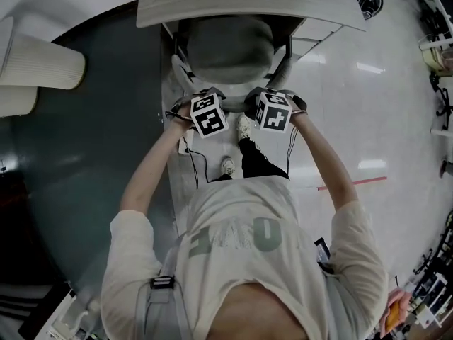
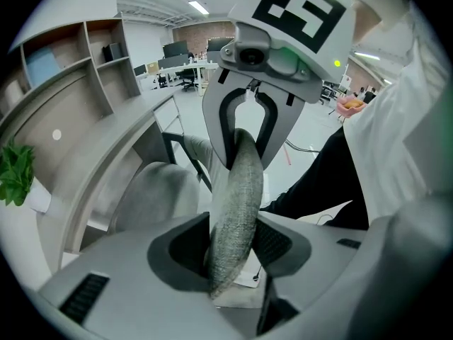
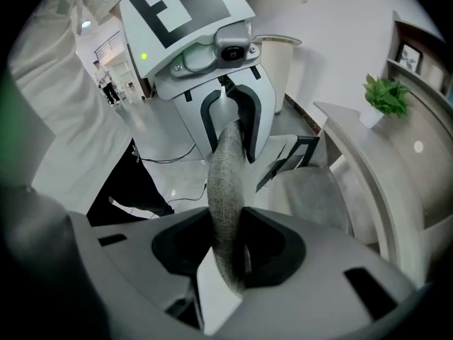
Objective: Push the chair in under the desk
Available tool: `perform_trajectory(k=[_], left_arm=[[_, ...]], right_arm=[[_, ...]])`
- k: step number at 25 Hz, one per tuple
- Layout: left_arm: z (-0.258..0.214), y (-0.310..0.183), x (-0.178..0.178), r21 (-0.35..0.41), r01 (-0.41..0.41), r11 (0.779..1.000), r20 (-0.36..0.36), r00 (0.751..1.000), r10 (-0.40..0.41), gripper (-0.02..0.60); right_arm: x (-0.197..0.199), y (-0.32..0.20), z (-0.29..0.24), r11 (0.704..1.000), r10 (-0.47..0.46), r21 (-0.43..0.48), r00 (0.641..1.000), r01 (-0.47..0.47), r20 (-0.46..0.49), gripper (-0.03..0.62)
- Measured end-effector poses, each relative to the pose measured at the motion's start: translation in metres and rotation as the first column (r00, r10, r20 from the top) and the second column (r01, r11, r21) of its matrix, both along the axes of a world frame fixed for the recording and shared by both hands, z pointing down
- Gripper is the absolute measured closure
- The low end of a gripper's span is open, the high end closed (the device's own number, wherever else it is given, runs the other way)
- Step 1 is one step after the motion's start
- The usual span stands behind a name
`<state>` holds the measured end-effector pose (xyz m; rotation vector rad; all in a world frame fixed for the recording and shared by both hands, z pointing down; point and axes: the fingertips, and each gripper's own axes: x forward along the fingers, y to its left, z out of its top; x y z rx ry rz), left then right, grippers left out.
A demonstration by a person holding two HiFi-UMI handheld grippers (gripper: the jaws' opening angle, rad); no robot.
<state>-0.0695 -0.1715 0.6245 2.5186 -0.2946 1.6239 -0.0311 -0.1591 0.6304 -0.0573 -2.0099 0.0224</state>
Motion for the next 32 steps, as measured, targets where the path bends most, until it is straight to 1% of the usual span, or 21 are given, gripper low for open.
perform_trajectory(k=[5,8,10,15,20,24,29,32], left_arm=[[0.001,-0.017,0.008,-0.017,0.018,1.0,-0.009,1.0,-0.018,0.405],[0.001,-0.032,0.008,-0.032,0.019,0.999,0.004,1.0,-0.019,0.405],[0.001,-0.04,0.009,-0.029,0.022,0.999,0.011,1.0,-0.022,0.405],[0.002,-0.06,0.014,-0.04,0.039,0.998,0.012,0.999,-0.039,0.405],[-0.001,-0.086,0.017,-0.044,0.048,0.998,0.013,0.999,-0.047,0.405],[-0.001,-0.108,0.012,-0.033,0.062,0.998,0.015,0.998,-0.061,0.403],[0.004,-0.116,0.019,-0.064,0.033,0.997,-0.002,0.999,-0.033,0.4],[0.003,-0.109,0.02,-0.085,0.021,0.996,-0.007,1.0,-0.022,0.4]], right_arm=[[0.008,-0.019,-0.001,1.0,-0.002,-0.008,1.0,0.002,0.021,0.473],[0.008,-0.035,-0.003,1.0,-0.017,-0.009,0.999,0.018,0.033,0.473],[0.009,-0.042,-0.002,1.0,-0.027,-0.014,0.999,0.028,0.04,0.473],[0.015,-0.063,-0.003,0.999,-0.038,-0.023,0.998,0.039,0.048,0.472],[0.017,-0.089,-0.005,0.999,-0.051,-0.008,0.997,0.052,0.064,0.473],[0.013,-0.111,-0.005,0.999,-0.032,0.005,0.997,0.032,0.074,0.473],[0.019,-0.121,-0.001,1.0,-0.026,0.001,0.998,0.026,0.056,0.471],[0.02,-0.116,0.0,0.999,-0.025,-0.027,0.998,0.026,0.057,0.47]])
